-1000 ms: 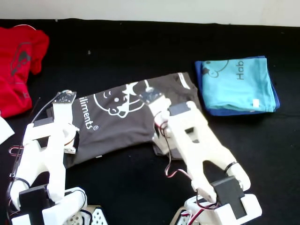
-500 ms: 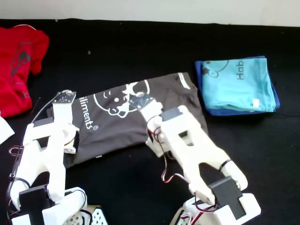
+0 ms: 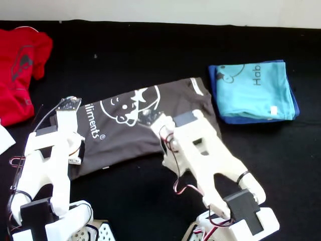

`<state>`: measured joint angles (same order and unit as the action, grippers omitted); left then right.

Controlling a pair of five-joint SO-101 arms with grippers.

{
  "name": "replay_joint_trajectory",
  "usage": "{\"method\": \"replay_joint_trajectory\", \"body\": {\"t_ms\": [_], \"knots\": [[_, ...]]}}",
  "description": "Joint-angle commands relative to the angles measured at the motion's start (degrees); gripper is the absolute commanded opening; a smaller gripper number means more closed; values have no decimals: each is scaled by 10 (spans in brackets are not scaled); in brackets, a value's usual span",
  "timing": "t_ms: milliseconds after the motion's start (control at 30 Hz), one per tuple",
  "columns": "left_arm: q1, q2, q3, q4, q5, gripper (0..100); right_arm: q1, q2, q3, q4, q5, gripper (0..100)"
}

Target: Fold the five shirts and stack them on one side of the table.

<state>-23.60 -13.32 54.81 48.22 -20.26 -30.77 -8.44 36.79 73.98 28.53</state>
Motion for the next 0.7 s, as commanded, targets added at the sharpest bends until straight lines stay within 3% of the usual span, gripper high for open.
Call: {"method": "replay_joint_trajectory", "body": {"t_ms": [0,167,400,667], "knots": [[-7,4,2,-15,6,9,-12,-1,29,-52,5,289],[-7,4,2,-15,7,9,-12,15,35,-80,5,289],[-7,4,3,-15,7,9,24,164,-36,-98,5,279],[-7,4,3,-15,7,9,30,183,-58,-107,8,89]]}}
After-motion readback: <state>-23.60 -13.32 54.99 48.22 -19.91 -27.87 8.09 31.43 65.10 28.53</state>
